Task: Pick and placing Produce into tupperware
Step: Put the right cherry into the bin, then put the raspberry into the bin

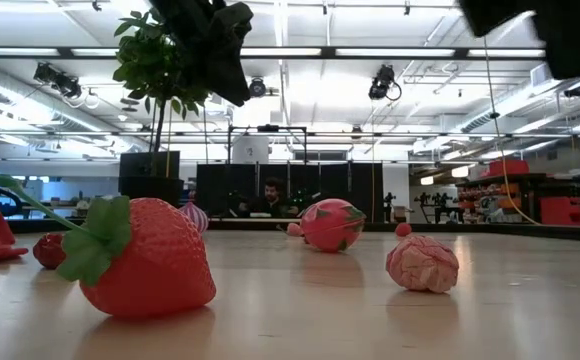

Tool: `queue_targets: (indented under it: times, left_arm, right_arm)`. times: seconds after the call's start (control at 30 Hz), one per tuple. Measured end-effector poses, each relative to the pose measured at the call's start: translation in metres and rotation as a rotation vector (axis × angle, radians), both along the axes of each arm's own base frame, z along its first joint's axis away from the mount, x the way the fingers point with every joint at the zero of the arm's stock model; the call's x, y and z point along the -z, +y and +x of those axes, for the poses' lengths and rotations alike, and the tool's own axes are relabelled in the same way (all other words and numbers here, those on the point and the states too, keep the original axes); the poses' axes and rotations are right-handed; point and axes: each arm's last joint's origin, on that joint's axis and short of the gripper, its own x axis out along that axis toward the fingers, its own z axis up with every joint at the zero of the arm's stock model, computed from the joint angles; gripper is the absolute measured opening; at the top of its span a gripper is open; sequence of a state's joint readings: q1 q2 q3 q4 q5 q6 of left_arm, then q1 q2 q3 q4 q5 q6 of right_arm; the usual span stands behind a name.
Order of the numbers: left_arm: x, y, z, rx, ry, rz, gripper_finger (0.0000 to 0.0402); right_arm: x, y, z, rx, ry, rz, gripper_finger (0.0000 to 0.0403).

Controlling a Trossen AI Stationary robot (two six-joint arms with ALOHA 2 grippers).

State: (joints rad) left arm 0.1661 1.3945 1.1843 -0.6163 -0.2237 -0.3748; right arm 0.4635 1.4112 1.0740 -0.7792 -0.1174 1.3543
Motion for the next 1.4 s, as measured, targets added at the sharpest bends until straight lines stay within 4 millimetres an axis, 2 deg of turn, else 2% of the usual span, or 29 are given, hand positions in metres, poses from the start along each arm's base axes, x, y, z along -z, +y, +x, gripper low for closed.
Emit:
queue_targets:
  times: [0.13,0.23,0.57,0.73,0.93,1.1,1.27,1.4]
  left_arm:
    - [0.0,0.0,0.0,0.0,-0.002,0.001,0.0107]
    - [0.0,0.0,0.0,0.0,-0.004,0.002,0.0107]
    - [0.0,0.0,0.001,-0.006,-0.01,-0.003,0.0107]
    - [0.0,0.0,0.001,-0.005,-0.01,-0.003,0.0107]
    - [0.0,0.0,0.0,-0.006,-0.009,-0.003,0.0107]
    - [0.0,0.0,0.0,-0.006,-0.009,-0.003,0.0107]
    - [0.0,0.0,0.0,-0.006,-0.009,-0.003,0.0107]
    - [0.0,0.0,0.0,-0.006,-0.009,-0.003,0.0107]
  right_arm:
    - [0.018,0.032,-0.008,-0.004,0.088,-0.011,0.0002]
    - [0.031,0.045,-0.009,0.013,0.143,-0.023,0.0002]
    - [0.068,0.056,0.0,-0.06,0.23,-0.124,0.003]
    - [0.074,0.055,0.002,-0.057,0.246,-0.133,0.0047]
    - [0.058,0.043,0.005,-0.02,0.202,-0.098,0.0083]
    - [0.031,0.026,0.004,-0.08,0.074,-0.094,0.0104]
    - [0.001,0.0,0.001,-0.202,-0.15,-0.261,0.0104]
    - [-0.019,-0.021,-0.003,-0.257,-0.286,-0.47,0.0094]
